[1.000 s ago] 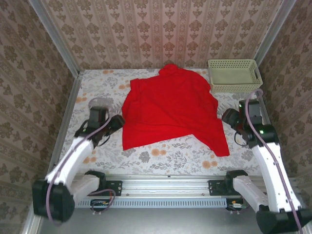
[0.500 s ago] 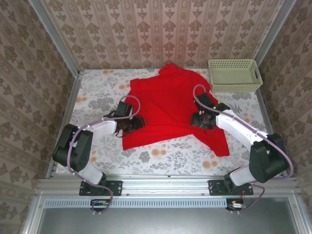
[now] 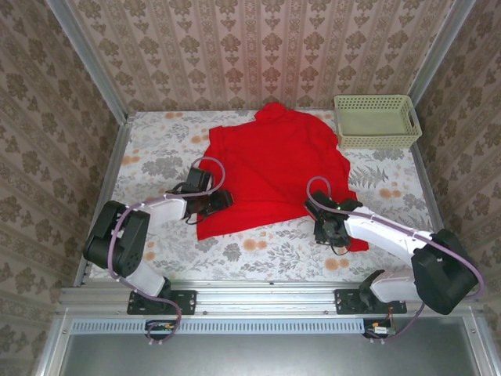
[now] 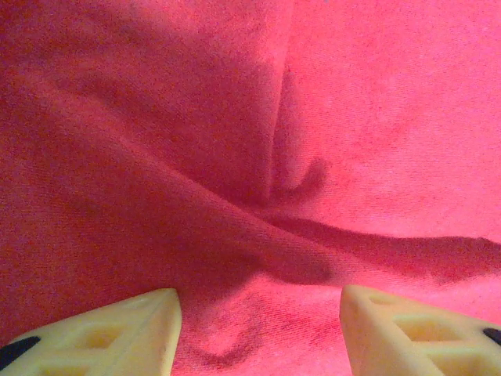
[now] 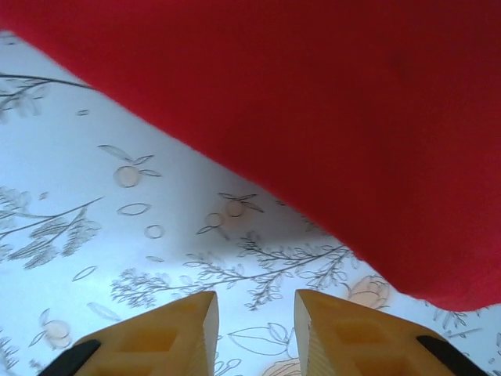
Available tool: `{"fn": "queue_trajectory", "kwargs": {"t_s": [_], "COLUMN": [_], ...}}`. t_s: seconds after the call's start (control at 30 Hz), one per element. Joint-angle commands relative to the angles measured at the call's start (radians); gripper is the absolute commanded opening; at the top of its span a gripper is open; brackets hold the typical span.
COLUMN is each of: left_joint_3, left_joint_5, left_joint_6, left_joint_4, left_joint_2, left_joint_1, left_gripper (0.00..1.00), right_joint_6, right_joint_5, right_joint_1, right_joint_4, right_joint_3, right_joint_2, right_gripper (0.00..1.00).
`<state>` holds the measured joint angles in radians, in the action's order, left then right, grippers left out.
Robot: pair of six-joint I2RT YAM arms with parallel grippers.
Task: Fold the inside-out t-shirt
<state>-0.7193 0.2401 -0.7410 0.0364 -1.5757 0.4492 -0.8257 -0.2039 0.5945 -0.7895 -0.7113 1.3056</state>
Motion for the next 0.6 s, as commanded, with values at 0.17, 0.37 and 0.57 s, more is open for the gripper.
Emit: {"fn": "queue_trajectory", "kwargs": {"t_s": [0.17,0.37,0.57], "left_joint_3": [0.044,0.047,0.044], "left_joint_5": [-0.007,-0.001,0.001], "left_joint_6": [-0.009,-0.007,-0.007], "left_joint_4": [0.003,0.0,0.006], "left_joint_2": [0.011,0.013,0.015], "left_joint_1": [-0.009,-0.021,-0.023], "left_gripper": [0.58,0.58,0.58], "right_joint_6": [-0.067,-0.059,-0.1], "right_joint_5": [-0.166,-0.193,-0.186], "right_joint_1": [-0.028,-0.051,0.009], "right_joint_4": [-0.081,-0.085,-0.115], "right_joint_3": [0.001,0.002,0.0], "right_joint_2": [0.038,0.045,0.033], "right_gripper": [0.3,0.27,0.25]}}
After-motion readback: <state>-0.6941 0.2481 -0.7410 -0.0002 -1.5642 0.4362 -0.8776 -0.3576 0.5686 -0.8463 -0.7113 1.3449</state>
